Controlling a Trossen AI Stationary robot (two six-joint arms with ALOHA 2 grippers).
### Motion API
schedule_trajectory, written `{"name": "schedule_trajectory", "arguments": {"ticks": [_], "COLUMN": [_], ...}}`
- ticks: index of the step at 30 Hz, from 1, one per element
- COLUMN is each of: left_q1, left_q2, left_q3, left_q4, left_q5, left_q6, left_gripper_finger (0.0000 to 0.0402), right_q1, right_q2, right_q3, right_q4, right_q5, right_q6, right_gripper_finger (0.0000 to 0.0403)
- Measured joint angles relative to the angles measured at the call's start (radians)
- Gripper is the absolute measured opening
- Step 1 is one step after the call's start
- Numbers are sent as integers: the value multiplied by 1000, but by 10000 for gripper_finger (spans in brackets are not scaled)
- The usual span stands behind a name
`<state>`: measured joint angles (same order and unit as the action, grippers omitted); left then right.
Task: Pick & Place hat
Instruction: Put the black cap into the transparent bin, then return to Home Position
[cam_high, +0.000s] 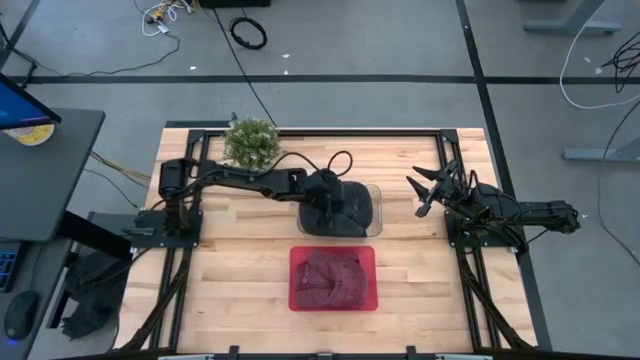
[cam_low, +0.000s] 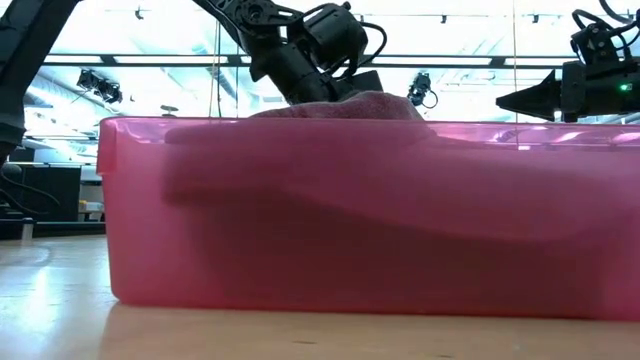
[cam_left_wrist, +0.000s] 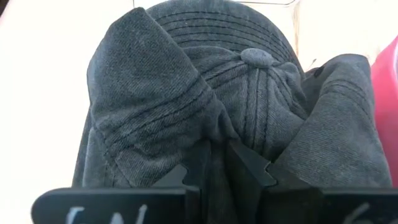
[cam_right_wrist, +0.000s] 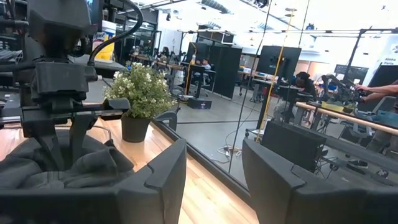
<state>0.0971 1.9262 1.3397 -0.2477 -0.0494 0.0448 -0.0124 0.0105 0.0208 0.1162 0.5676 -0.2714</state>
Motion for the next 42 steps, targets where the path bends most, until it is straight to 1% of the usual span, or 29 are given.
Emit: {"name": "schedule_trajectory", "arguments": {"ticks": [4, 10, 15, 18, 20, 22, 25, 27, 31, 33, 34, 35, 38, 39, 41, 42], "left_q1": [0, 0, -3, -6, -12, -24, -67, -100, -157, -175, -178, -178, -145, -131, -109, -101], "left_q2": [-26, -103, -160, -170, -170, -170, -170, -173, -191, -205, -218, -237, -335, -375, -464, -509], "left_q3": [34, 104, 109, 107, 107, 107, 107, 107, 109, 77, 50, 16, -132, -186, -312, -374], "left_q4": [-47, -142, -255, -305, -310, -295, -263, -257, -252, -223, -178, -128, 40, 79, 140, 190], "left_q5": [-2, -6, 3, 13, 35, 93, 146, 142, 87, 90, 114, 144, 283, 304, 294, 267], "left_q6": [-3, 16, -12, -15, -34, -34, -36, -40, -55, -37, -34, -34, -24, -10, -2, -3], "left_gripper_finger": [55, 55, 55, 55, 55, 55, 55, 55, 55, 55, 55, 55, 55, 55, 55, 55], "right_q1": [0, 0, 0, 0, 0, 0, 0, 0, 0, 0, 0, 0, 0, 0, 0, 0], "right_q2": [0, 0, 0, 0, 0, 0, 0, 0, 0, 0, 0, 0, 0, 0, 0, 0], "right_q3": [0, 0, 0, 0, 0, 0, 0, 0, 0, 0, 0, 0, 0, 0, 0, 0], "right_q4": [0, 0, 0, 0, 0, 1, 1, 0, 1, 0, 1, 1, -4, -4, -4, -3], "right_q5": [0, 0, 0, 0, 0, 0, 0, 0, 0, 0, 0, -1, -2, -2, -2, -3], "right_q6": [0, 0, 0, 0, 0, 0, 0, 0, 0, 0, 0, 0, 0, 0, 0, 0], "right_gripper_finger": [160, 160, 160, 160, 160, 160, 160, 160, 160, 160, 160, 160, 160, 160, 160, 160]}}
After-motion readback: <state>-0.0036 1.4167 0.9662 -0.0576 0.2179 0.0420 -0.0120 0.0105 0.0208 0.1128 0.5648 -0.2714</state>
